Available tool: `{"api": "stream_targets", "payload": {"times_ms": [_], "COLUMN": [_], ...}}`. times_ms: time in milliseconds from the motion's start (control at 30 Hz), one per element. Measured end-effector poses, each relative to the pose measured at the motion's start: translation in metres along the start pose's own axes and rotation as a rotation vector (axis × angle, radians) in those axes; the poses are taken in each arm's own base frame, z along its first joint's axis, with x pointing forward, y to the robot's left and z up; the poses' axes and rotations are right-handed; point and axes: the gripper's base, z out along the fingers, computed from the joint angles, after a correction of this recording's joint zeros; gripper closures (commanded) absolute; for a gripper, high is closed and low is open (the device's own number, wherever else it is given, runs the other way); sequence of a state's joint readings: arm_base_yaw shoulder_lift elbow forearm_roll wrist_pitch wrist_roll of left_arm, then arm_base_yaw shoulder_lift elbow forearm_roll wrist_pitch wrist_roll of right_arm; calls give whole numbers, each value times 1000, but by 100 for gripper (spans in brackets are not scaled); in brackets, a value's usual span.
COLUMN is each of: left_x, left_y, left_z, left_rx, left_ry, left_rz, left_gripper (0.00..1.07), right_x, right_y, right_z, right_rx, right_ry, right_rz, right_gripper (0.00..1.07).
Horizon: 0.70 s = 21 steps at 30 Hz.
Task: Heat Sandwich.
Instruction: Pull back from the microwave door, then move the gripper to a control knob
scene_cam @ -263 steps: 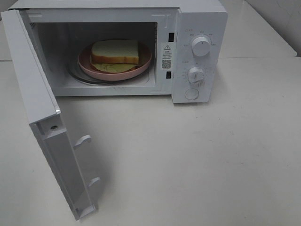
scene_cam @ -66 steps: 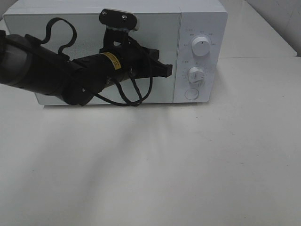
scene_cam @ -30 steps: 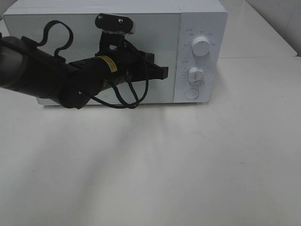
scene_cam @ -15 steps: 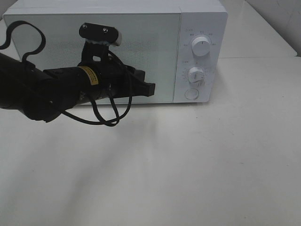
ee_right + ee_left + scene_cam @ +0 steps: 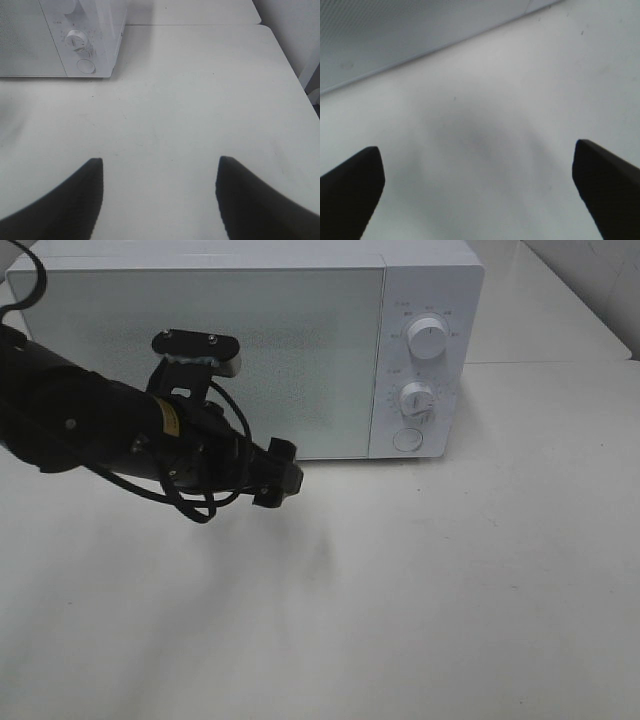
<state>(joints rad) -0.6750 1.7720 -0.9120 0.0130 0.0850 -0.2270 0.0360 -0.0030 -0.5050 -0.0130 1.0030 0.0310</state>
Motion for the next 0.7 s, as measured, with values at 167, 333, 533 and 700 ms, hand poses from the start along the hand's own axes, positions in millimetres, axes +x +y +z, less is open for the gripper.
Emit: {"api": "stream_targets", "payload": {"times_ms": [167, 333, 533, 700], "left_x": [5, 6, 7, 8], "left_y": [4, 22, 53, 76], "left_z": [-19, -36, -62, -80], "left_rx": [-30, -75, -140, -151], "left_ry": [126, 212, 296, 339], "left_rz": [-42, -100, -207, -291], "left_gripper": [9, 9, 9, 9], "right_x": [0, 0, 0, 0], "right_y": [0, 0, 0, 0], "right_z": [0, 0, 0, 0], "right_rx": [0, 0, 0, 0], "right_ry": [0, 0, 0, 0], "right_rz": [0, 0, 0, 0], "right_gripper": [46, 46, 46, 46]}}
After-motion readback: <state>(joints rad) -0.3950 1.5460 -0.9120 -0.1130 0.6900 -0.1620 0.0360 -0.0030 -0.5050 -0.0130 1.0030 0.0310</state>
